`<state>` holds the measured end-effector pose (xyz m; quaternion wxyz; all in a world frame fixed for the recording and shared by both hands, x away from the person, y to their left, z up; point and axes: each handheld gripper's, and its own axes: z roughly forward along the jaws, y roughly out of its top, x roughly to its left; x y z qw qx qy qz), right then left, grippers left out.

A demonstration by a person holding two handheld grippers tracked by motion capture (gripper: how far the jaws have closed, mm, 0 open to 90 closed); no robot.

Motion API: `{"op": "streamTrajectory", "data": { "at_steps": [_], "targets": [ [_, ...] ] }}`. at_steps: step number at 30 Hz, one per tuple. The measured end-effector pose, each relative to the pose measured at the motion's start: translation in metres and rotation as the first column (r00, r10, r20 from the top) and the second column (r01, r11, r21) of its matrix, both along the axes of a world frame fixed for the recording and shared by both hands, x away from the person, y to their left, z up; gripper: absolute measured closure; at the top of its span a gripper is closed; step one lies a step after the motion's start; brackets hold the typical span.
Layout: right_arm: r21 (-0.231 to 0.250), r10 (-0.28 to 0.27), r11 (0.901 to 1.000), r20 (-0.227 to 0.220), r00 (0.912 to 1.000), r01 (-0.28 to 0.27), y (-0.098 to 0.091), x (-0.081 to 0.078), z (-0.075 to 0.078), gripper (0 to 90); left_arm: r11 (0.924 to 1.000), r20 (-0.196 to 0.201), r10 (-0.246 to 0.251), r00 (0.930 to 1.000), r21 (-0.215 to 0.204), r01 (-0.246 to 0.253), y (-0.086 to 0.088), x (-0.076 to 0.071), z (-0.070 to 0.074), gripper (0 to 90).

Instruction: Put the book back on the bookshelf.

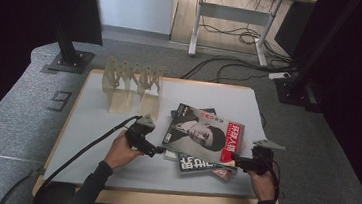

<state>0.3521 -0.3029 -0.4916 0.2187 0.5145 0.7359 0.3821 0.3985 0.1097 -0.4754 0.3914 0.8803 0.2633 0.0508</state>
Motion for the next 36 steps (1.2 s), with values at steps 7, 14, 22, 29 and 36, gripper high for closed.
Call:
{"op": "streamTrajectory", "data": {
  "at_steps": [7,14,22,29,36],
  "targets": [
    [-0.013,0.052,0.9986,0.001,0.9986,-0.052,0.016,0.000,-0.005,0.0,0.9988,0.018,-0.035,0.9992,0.035,0.035,-0.022,0.010,0.004,0.0],
    [-0.018,0.073,0.9972,-0.017,0.9972,-0.073,0.025,0.002,-0.012,0.0,0.9978,0.016,-0.047,0.9988,0.047,0.046,-0.041,0.020,0.004,0.0],
    [0.012,0.052,0.9986,-0.008,0.9986,-0.052,0.018,0.010,-0.017,0.0,0.9980,-0.002,-0.023,0.9997,0.059,0.023,-0.050,0.037,-0.009,0.0],
    [-0.006,0.073,0.9973,-0.005,0.9974,-0.073,0.025,0.022,-0.023,0.0,0.9976,-0.023,-0.016,0.9996,0.066,0.017,-0.055,0.047,-0.021,0.0],
    [-0.014,0.069,0.9975,-0.003,0.9976,-0.069,0.026,0.026,-0.022,0.0,0.9969,-0.027,-0.007,0.9996,0.078,0.009,-0.056,0.047,-0.025,0.0]
  ]
}}
